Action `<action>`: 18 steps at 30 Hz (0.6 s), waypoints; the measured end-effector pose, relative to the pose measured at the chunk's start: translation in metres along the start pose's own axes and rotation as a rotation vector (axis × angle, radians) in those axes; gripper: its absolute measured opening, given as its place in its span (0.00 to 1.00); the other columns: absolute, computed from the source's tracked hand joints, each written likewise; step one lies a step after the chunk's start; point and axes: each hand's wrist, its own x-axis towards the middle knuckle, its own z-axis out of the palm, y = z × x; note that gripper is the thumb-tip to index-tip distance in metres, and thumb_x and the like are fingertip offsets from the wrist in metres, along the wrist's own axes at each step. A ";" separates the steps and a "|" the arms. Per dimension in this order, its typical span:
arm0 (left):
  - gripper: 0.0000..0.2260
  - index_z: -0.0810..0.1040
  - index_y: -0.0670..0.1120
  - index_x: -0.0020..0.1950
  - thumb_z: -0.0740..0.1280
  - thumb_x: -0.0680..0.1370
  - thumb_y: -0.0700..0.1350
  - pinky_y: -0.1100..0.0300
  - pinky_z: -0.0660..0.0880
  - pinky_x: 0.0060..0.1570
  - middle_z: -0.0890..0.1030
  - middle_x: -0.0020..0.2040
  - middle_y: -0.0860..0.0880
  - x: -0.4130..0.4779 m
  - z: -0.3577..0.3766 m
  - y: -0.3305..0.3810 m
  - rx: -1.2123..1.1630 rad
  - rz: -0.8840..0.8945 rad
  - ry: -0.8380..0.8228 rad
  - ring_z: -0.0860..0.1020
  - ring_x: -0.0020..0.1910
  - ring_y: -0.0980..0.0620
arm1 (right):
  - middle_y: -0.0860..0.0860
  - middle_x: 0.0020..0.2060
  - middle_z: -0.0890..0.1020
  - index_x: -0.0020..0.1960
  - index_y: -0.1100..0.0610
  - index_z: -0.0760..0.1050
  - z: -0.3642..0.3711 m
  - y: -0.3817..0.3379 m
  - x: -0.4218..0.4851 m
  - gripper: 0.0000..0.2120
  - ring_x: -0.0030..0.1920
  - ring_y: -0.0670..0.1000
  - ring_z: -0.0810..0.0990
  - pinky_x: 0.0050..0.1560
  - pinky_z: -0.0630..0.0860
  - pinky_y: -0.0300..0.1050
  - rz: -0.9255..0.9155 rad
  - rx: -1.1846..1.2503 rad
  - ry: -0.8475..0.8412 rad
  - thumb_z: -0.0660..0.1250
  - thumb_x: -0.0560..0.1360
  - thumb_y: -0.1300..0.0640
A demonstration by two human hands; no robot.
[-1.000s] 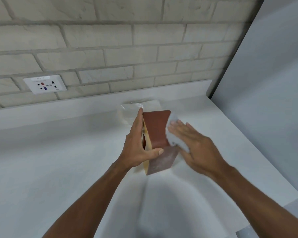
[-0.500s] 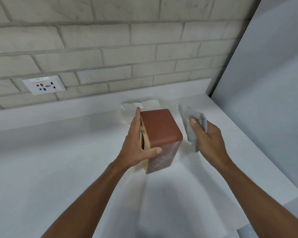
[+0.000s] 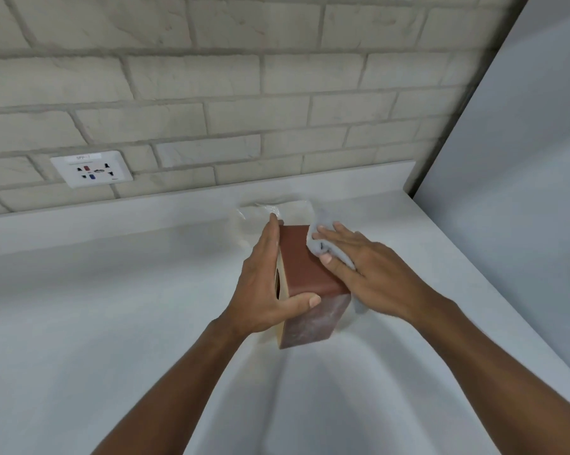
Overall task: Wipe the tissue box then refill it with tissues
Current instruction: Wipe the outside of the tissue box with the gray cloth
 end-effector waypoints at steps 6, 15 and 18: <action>0.58 0.40 0.46 0.85 0.73 0.70 0.64 0.71 0.57 0.74 0.53 0.82 0.67 -0.003 0.009 -0.002 -0.087 0.015 0.030 0.57 0.81 0.65 | 0.43 0.71 0.71 0.68 0.45 0.71 -0.007 -0.025 0.040 0.15 0.72 0.45 0.64 0.64 0.61 0.40 -0.089 -0.091 -0.014 0.53 0.85 0.47; 0.58 0.39 0.48 0.85 0.76 0.69 0.60 0.64 0.66 0.72 0.63 0.77 0.73 -0.002 0.009 -0.006 -0.079 0.025 0.067 0.67 0.76 0.64 | 0.43 0.63 0.77 0.65 0.42 0.71 -0.004 -0.029 0.036 0.14 0.62 0.51 0.76 0.56 0.70 0.47 -0.097 -0.130 0.016 0.52 0.84 0.44; 0.59 0.39 0.49 0.85 0.77 0.68 0.59 0.58 0.68 0.74 0.67 0.76 0.69 -0.002 0.010 -0.011 -0.083 0.017 0.066 0.69 0.76 0.62 | 0.41 0.70 0.72 0.69 0.41 0.71 0.004 -0.032 0.023 0.17 0.70 0.46 0.69 0.68 0.66 0.46 -0.164 -0.099 -0.053 0.52 0.83 0.42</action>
